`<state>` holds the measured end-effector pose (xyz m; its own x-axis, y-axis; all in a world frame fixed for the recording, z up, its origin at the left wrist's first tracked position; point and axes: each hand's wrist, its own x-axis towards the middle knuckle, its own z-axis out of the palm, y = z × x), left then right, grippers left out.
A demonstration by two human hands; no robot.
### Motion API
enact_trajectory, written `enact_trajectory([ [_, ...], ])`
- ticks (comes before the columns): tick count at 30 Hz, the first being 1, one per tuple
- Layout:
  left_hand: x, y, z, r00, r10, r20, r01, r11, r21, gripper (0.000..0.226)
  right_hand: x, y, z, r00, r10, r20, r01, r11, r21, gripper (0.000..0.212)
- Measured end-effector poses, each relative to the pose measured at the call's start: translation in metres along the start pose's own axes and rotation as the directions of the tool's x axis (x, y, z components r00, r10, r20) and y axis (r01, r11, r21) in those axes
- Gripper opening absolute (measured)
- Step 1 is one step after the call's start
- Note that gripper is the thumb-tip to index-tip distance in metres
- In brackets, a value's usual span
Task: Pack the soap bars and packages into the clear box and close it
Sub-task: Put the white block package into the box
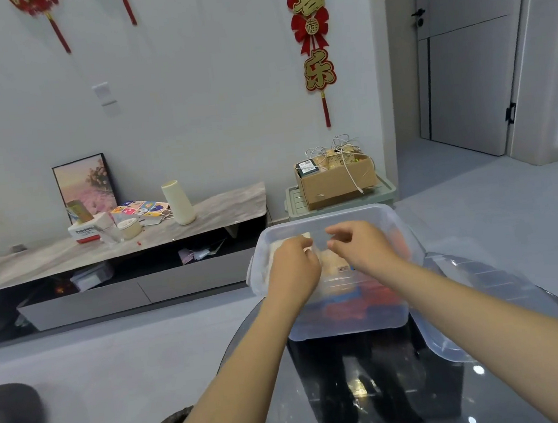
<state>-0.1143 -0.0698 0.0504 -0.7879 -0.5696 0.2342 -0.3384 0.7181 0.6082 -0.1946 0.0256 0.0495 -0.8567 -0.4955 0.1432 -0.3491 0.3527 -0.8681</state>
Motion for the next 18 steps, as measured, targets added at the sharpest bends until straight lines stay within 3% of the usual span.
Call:
enact_trajectory([
  [5,-0.033,0.037,0.02,0.97,0.24,-0.041,-0.241,0.97,-0.037,0.038,-0.047,0.017,-0.031,0.967,-0.198,-0.157,0.193,0.98,-0.047,0.03],
  [10,-0.07,0.069,0.055,0.901,0.432,-0.033,-0.434,0.9,-0.053,0.034,-0.094,0.053,-0.074,0.934,-0.235,-0.267,0.229,0.972,-0.055,0.028],
  [15,-0.106,0.083,0.099,0.84,0.542,-0.035,-0.54,0.84,0.046,0.025,-0.125,0.115,-0.1,0.956,-0.099,-0.276,0.057,0.986,-0.158,0.027],
  [18,-0.114,0.083,0.127,0.862,0.492,0.119,-0.504,0.855,0.122,0.032,-0.131,0.156,-0.108,0.972,0.05,-0.23,-0.129,0.931,-0.342,0.031],
])
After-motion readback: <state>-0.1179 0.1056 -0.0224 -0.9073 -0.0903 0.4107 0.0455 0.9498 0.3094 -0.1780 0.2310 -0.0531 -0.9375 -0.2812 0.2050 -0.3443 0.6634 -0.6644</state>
